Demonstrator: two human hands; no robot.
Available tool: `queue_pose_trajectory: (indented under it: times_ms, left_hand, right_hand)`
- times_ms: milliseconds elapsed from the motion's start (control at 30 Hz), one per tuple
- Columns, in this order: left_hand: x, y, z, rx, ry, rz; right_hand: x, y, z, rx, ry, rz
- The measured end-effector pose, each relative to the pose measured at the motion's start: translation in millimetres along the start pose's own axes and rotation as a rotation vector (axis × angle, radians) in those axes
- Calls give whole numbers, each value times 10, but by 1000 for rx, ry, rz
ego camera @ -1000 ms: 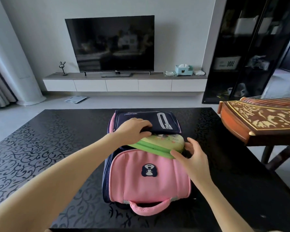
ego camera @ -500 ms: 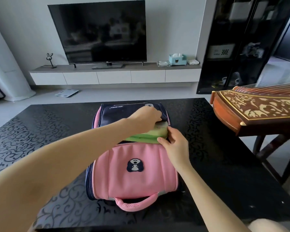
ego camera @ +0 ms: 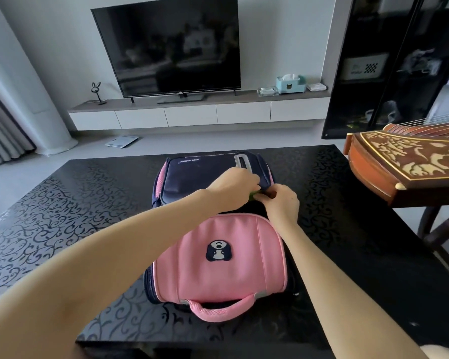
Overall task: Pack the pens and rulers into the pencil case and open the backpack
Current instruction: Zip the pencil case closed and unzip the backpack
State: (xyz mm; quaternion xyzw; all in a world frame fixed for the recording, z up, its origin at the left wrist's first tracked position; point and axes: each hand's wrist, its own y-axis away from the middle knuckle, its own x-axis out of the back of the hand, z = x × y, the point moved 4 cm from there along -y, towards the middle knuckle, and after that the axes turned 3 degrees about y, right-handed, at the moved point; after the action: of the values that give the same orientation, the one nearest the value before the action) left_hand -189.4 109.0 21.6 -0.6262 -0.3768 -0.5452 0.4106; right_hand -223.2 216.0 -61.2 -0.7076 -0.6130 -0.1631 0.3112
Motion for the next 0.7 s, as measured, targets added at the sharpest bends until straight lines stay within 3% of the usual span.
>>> queue_pose_trajectory:
  times_ms: [133, 233, 300, 400, 467, 533, 700]
  left_hand:
    - [35, 102, -138, 30, 244, 39]
    - [66, 398, -544, 171, 395, 298]
    - [-1, 696, -971, 415, 369, 434]
    - [-301, 1031, -1445, 682, 423, 292]
    - [-488, 1101, -1556, 695, 549, 218]
    - [-584, 1092, -1603, 667, 655, 251]
    - [-694, 1099, -1767, 570, 434, 331]
  right_hand:
    - [42, 26, -8, -24, 70, -62]
    - [250, 179, 9, 29, 95, 43]
    - [328, 318, -114, 211, 129, 161]
    - [174, 479, -480, 548, 202, 149]
    - [-91, 546, -728, 662, 284, 54]
    - [-371, 598, -894, 700, 385, -18]
    - [-740, 641, -901, 693, 525, -10]
